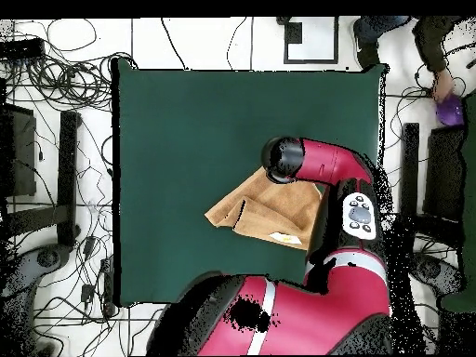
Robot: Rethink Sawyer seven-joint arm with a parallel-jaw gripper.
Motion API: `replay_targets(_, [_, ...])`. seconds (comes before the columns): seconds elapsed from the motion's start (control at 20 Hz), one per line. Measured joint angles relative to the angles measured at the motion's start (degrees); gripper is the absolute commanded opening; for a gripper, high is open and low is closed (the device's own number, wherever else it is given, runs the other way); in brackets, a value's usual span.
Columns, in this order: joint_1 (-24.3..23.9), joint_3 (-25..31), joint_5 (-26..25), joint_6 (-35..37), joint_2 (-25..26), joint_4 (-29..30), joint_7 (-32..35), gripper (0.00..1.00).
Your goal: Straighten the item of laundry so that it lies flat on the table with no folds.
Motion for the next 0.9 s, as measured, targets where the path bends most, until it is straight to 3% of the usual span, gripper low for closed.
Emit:
replay_targets(0.15, [0.03,-0.05,0.01,-0.01,0.01,0.0,0.0,1.0])
replay_targets(0.2, [0.07,-0.04,0.04,-0.02,0.02,-0.03,0.0,0.0])
replay_targets(0.9, [0.11,-0.08,-0.01,-0.04,0.08,-0.03,0.0,0.0])
